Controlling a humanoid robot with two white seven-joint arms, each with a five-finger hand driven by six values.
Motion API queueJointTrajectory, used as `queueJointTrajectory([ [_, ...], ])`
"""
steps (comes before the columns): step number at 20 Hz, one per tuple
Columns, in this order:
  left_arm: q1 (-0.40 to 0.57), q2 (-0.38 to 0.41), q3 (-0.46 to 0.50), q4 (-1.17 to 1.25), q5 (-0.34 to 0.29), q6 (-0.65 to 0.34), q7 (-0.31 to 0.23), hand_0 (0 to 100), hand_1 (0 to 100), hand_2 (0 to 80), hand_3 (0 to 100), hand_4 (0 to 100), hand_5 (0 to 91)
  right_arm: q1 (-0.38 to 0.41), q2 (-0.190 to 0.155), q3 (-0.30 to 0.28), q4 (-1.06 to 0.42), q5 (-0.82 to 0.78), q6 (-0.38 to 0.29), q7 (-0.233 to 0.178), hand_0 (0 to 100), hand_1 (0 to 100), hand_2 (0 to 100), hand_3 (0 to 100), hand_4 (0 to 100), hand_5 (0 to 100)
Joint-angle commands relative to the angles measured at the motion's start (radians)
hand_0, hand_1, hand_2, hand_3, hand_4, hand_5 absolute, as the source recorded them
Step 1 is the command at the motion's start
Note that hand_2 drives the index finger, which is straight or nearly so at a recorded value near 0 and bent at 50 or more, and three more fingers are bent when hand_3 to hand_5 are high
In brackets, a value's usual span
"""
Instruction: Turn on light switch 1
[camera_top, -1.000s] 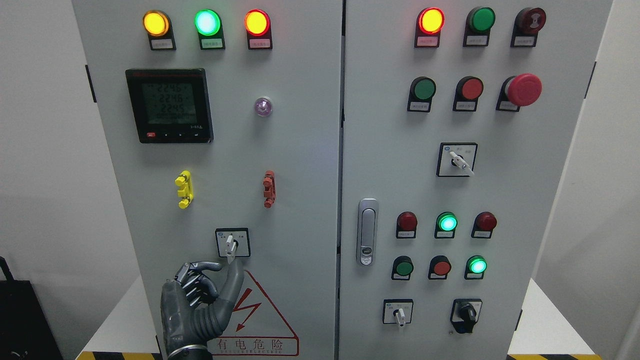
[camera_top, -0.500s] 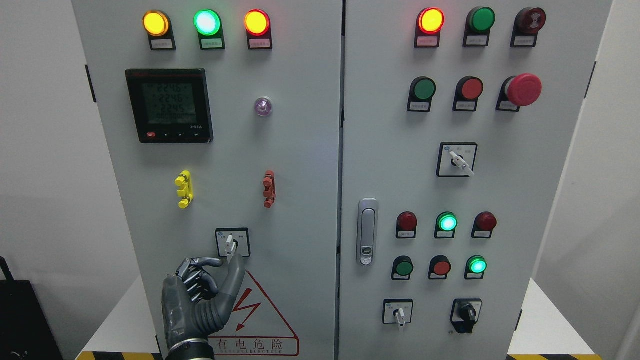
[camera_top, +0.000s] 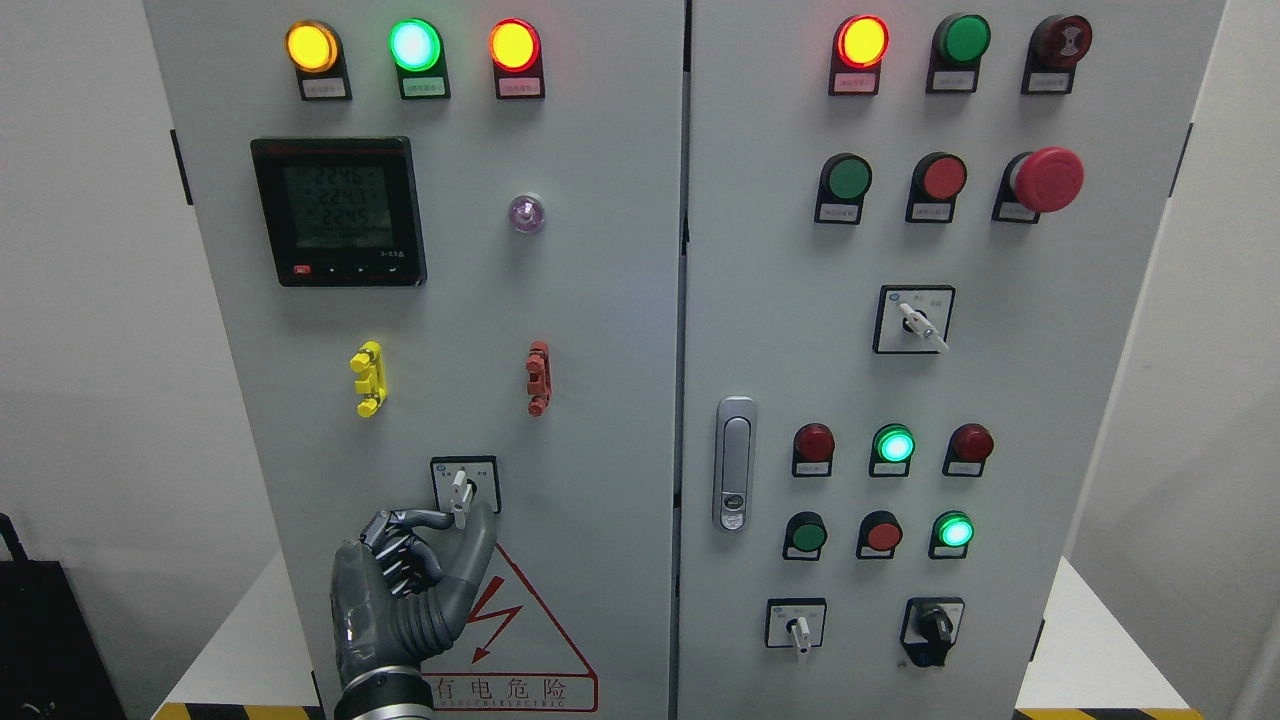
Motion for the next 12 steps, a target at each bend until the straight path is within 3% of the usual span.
queueJointTrajectory([
  [1,-0.013,-0.006,-0.001,-0.001,0.0,0.004,0.001,9,67,56.7,100,97,87.7,0.0,0.0,-0.001,0.0,0.0,0.0,0.0,0,0,0,0,0,0],
  [12,-0.021,-0.007,-0.001,-0.002,-0.002,0.041,0.004,10,66,57.0,100,97,87.9,0.0,0.0,-0.001,0.0,0.0,0.0,0.0,0,0,0,0,0,0],
])
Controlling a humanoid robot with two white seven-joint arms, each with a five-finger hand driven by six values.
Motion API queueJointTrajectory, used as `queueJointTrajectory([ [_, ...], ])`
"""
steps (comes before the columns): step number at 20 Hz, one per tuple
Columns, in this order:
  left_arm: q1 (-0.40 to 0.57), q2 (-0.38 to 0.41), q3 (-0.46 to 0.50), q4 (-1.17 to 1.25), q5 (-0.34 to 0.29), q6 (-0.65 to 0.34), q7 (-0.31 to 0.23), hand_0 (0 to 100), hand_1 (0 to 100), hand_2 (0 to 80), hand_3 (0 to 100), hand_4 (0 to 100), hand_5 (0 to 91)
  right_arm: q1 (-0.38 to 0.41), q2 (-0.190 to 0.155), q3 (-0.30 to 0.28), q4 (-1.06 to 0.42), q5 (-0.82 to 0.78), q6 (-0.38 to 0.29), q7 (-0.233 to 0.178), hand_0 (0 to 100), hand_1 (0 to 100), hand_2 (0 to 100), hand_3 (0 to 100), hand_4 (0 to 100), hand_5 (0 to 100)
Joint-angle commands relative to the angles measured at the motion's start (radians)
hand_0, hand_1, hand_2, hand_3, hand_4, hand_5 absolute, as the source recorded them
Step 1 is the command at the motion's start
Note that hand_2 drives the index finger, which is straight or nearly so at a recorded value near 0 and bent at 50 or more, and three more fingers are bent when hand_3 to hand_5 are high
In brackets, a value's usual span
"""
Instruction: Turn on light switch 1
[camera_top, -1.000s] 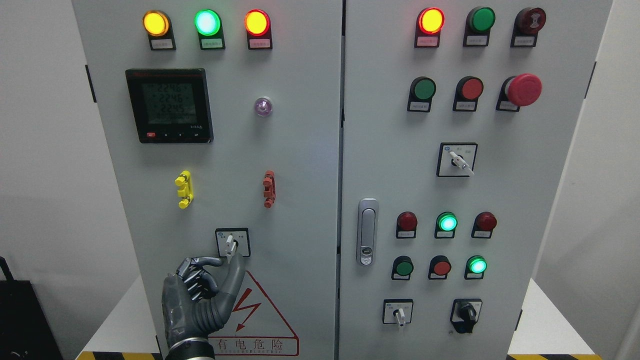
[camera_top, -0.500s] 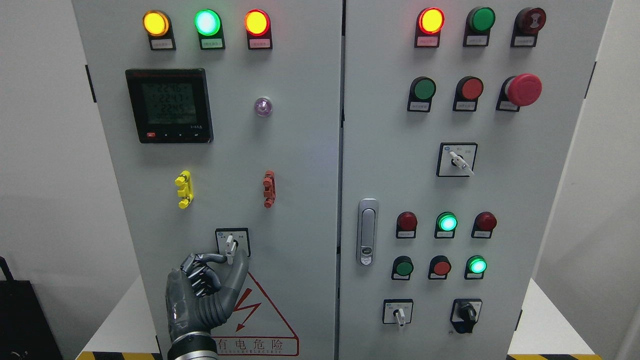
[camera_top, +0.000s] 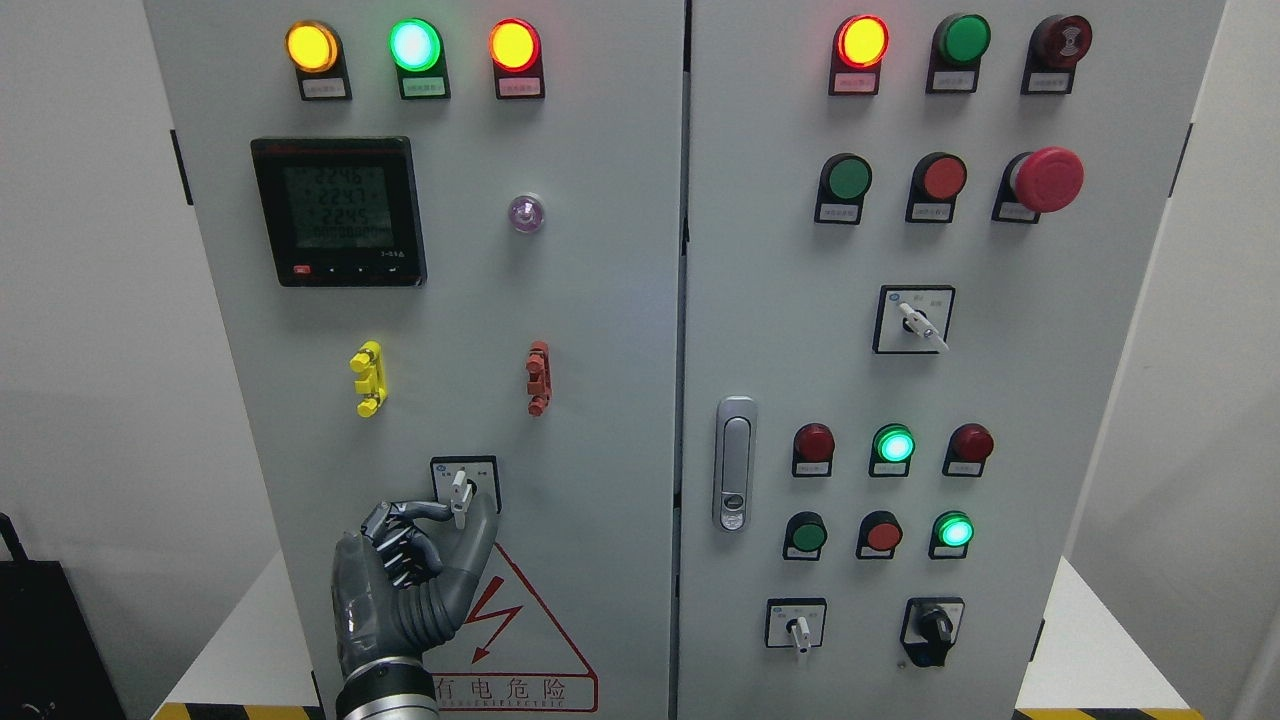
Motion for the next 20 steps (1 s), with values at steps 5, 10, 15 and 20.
queueJointTrajectory([
  [5,-0.015,-0.003,0.0,-0.002,-0.001,0.018,0.005,11,67,57.9,100,98,88.2,0.0,0.0,0.0,0.0,0.0,0.0,0.0,0,0,0,0,0,0],
  [10,-0.021,-0.003,0.0,-0.002,0.001,0.04,0.005,11,67,58.7,100,98,88.3,0.0,-0.001,0.0,0.0,0.0,0.0,0.0,0,0,0,0,0,0],
  [15,-0.027,-0.005,0.0,-0.002,0.001,0.047,0.003,13,66,58.8,100,99,88.5,0.0,0.0,0.0,0.0,0.0,0.0,0.0,0,0,0,0,0,0],
  [20,-0.028,-0.005,-0.004,-0.002,0.001,0.05,0.003,15,65,59.0,100,99,88.5,0.0,0.0,-0.001,0.0,0.0,0.0,0.0,0,0,0,0,0,0],
])
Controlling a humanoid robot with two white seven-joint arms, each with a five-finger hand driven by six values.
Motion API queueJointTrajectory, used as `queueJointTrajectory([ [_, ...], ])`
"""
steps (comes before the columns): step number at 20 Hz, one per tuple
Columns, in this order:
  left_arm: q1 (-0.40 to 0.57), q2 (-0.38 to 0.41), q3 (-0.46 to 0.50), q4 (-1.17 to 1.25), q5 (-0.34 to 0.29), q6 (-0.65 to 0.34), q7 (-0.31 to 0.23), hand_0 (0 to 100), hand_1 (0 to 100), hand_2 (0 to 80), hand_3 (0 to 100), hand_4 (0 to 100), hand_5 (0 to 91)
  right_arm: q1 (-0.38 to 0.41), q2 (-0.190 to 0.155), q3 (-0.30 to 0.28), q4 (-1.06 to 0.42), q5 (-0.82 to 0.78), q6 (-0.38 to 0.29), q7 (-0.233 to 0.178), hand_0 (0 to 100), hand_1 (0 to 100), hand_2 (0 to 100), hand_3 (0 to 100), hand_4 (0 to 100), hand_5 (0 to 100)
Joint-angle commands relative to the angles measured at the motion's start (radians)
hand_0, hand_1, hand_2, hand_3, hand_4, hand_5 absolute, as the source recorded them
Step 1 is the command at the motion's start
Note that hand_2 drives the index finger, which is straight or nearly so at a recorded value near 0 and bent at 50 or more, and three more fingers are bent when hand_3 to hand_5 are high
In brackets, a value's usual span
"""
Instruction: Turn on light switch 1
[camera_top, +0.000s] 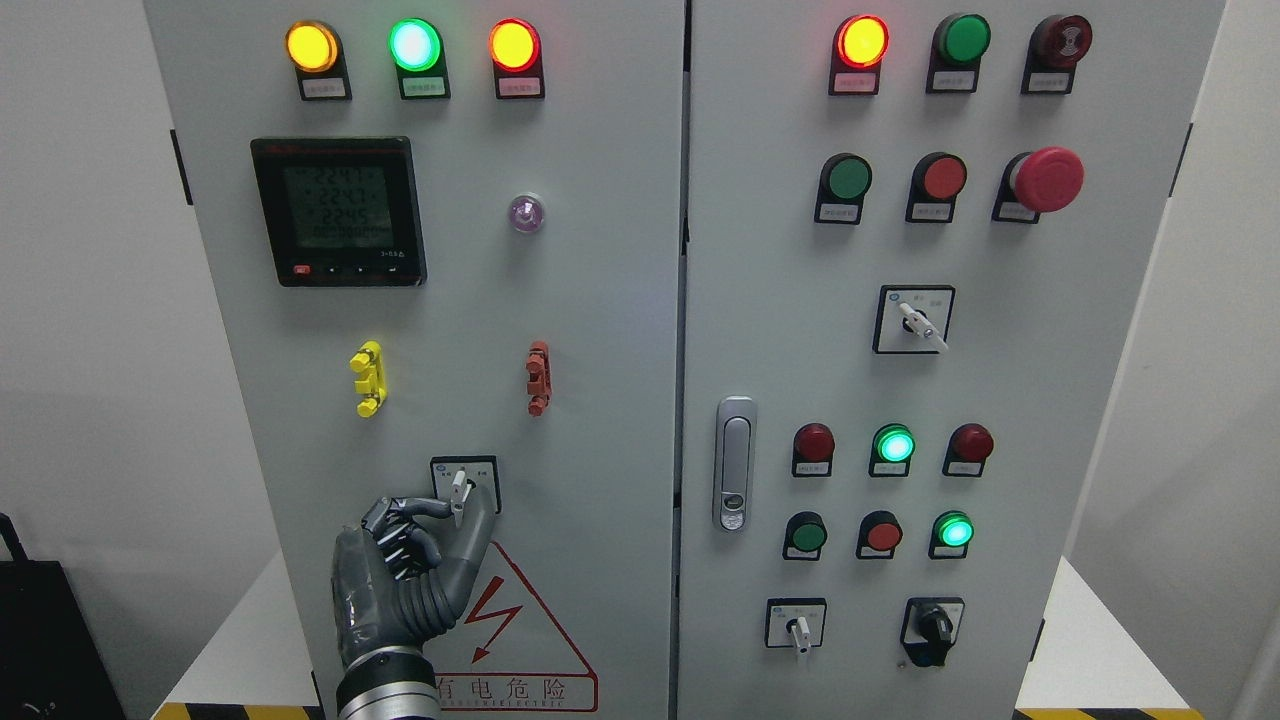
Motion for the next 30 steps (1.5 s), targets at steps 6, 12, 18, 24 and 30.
queueJointTrajectory([
  [6,-0.002,-0.002,-0.005,0.0,0.0,0.015,-0.004,18,65,59.4,100,100,88.5,0.0,0.0,0.0,0.0,0.0,0.0,0.0,0,0,0,0,0,0],
  [12,-0.001,-0.002,-0.01,0.001,0.002,0.015,-0.004,19,65,59.5,100,100,88.5,0.0,0.0,0.0,0.0,0.0,0.0,0.0,0,0,0,0,0,0],
  [18,-0.002,-0.002,-0.01,0.001,0.002,0.021,-0.004,21,63,59.4,100,100,88.6,0.0,0.0,0.0,0.0,0.0,0.0,0.0,0,0,0,0,0,0],
  [24,-0.002,-0.003,-0.01,0.001,0.002,0.021,-0.004,23,61,59.5,100,100,88.7,0.0,0.0,-0.001,0.0,0.0,0.0,0.0,0,0,0,0,0,0],
  [30,-0.007,-0.003,-0.01,0.001,0.002,0.021,-0.004,25,60,59.6,100,100,88.7,0.0,0.0,0.0,0.0,0.0,0.0,0.0,0,0,0,0,0,0],
])
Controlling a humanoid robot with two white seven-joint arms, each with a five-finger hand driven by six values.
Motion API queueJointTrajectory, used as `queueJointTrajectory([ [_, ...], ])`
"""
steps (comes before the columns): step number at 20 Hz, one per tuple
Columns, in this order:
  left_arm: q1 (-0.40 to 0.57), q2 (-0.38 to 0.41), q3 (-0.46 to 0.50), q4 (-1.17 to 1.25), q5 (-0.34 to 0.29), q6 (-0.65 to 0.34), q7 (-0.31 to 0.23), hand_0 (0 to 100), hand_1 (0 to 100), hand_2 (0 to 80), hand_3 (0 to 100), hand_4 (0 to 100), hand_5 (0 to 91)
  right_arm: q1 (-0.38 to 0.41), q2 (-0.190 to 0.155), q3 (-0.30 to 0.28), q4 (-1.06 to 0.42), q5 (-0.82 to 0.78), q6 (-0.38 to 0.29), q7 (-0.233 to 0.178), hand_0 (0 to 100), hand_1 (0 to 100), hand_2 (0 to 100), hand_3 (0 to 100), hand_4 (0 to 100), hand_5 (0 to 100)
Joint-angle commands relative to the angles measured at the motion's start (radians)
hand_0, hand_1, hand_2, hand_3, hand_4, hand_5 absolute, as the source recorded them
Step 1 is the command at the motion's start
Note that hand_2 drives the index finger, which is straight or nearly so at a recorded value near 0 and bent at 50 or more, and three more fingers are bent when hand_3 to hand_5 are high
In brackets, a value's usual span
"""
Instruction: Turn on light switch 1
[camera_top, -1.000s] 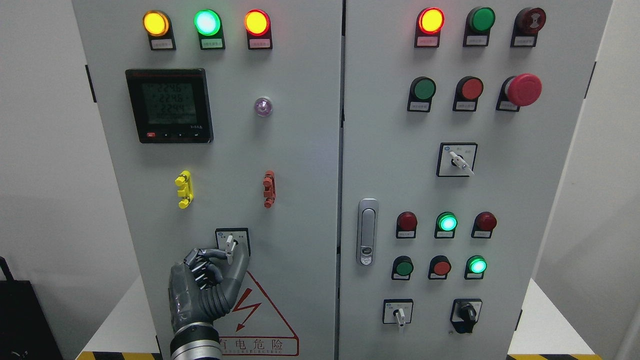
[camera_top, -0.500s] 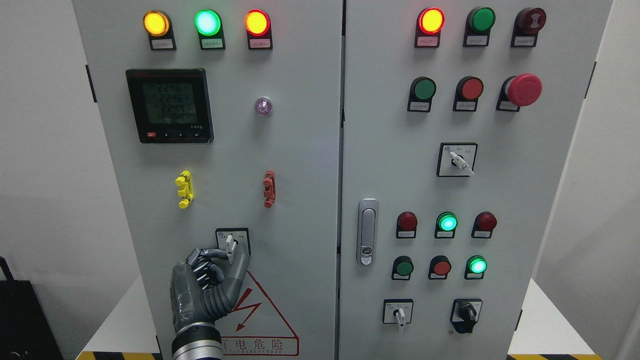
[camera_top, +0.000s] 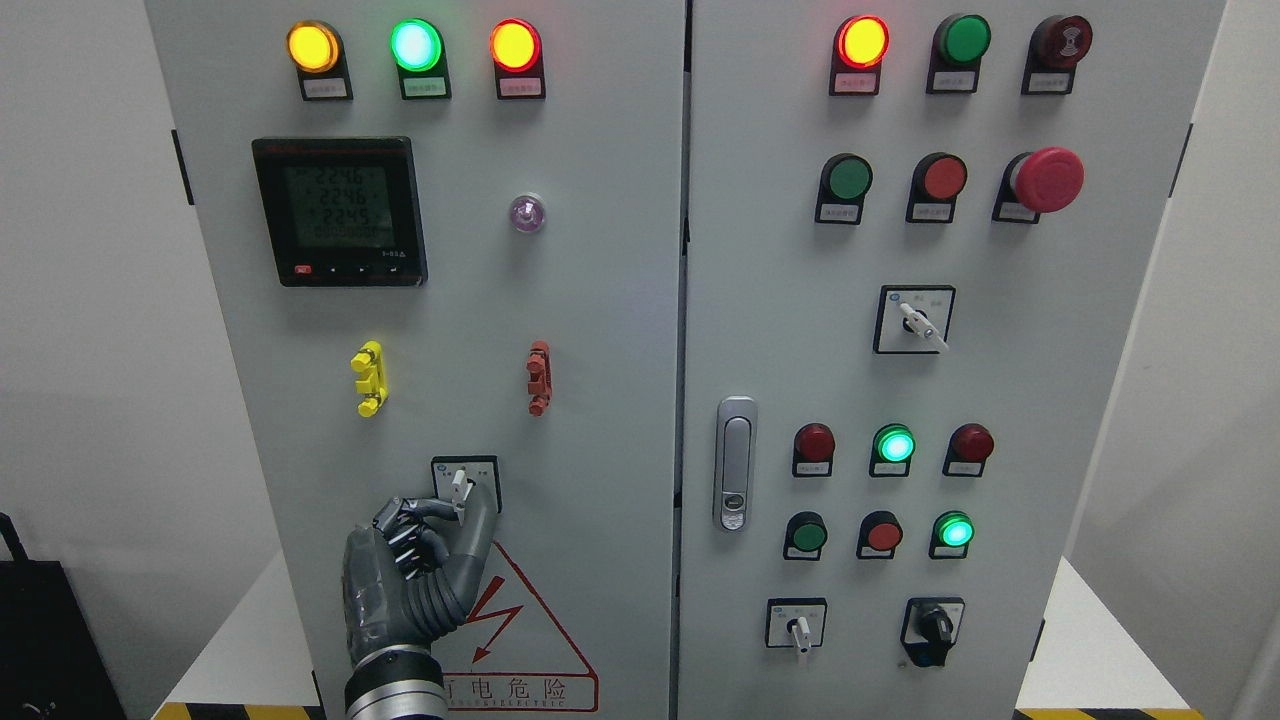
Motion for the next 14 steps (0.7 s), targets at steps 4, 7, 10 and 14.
queueJointTrajectory([
  [4,-0.004,-0.001,-0.001,0.0,0.0,0.0,0.0,26,58,59.8,100,100,88.6,0.0,0.0,0.001,0.0,0.0,0.0,0.001,0,0,0,0,0,0],
  [7,-0.004,-0.001,-0.001,0.0,0.0,0.0,0.0,26,58,59.9,100,100,88.6,0.0,0.0,0.001,0.0,0.0,0.0,0.001,0,0,0,0,0,0],
  [10,-0.004,-0.001,-0.001,0.0,0.0,0.0,0.0,27,57,60.2,100,100,88.6,0.0,0.0,0.001,0.0,0.0,0.0,0.001,0,0,0,0,0,0],
  [14,-0.004,-0.001,-0.001,0.0,0.0,0.0,0.0,27,57,60.6,100,100,88.6,0.0,0.0,-0.001,0.0,0.0,0.0,0.001,0,0,0,0,0,0],
])
